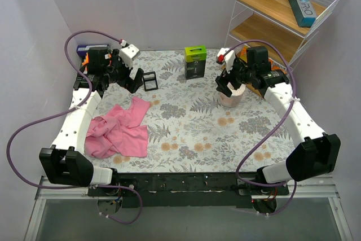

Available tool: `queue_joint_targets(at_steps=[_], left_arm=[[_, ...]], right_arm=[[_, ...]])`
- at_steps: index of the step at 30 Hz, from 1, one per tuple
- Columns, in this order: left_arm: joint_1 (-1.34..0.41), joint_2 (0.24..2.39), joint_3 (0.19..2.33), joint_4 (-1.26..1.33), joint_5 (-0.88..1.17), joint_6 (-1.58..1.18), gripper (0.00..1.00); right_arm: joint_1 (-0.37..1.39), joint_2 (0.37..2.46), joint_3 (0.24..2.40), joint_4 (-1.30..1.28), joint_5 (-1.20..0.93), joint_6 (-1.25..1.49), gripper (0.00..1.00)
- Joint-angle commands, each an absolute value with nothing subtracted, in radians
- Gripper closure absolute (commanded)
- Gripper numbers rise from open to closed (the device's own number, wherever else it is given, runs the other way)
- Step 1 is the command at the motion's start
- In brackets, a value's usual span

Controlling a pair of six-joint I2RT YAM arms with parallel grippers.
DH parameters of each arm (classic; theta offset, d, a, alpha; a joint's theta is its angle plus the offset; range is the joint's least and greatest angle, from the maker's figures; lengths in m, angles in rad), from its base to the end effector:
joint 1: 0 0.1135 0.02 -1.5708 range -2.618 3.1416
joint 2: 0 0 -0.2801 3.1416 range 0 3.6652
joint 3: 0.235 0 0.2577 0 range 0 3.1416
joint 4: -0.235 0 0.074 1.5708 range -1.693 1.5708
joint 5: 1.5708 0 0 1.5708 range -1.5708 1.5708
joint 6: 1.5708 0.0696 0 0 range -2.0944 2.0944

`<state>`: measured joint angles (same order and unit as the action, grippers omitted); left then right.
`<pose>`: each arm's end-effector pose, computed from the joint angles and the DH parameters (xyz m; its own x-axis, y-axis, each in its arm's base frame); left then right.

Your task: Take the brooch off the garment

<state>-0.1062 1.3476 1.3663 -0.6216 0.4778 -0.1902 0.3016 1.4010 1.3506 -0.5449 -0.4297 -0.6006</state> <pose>0.3141 -0.0657 0.3743 -0.6427 -0.1003 -0.7595 0.3557 0.8390 -0.4118 0.3157 0.1286 0.3599 -0.1030 -0.5701 -0.8151 -0.7971 0.5375 -0.2752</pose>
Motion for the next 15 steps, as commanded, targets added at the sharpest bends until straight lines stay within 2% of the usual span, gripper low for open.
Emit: queue_joint_targets(at_steps=[1,3,6,15], left_arm=[[-0.107,1.396,1.368,-0.810,0.359,-0.137,0.02],[-0.107,1.442,1.345,-0.847,0.229,-0.155,0.03],[-0.107,1.468,1.327,-0.862,0.140,-0.161,0.06],[-0.106,1.505,1.281,-0.847,0.012,-0.190,0.08]], right_arm=[[0.322,1.425,1.345,-0.549,-0.469,-0.630,0.07],[0.333,1.439,1.351,-0.551,-0.471,-0.630,0.07],[0.345,1.448,1.351,-0.551,-0.472,-0.632,0.07],[0.380,1.417,1.267,-0.538,-0.472,-0.643,0.08]])
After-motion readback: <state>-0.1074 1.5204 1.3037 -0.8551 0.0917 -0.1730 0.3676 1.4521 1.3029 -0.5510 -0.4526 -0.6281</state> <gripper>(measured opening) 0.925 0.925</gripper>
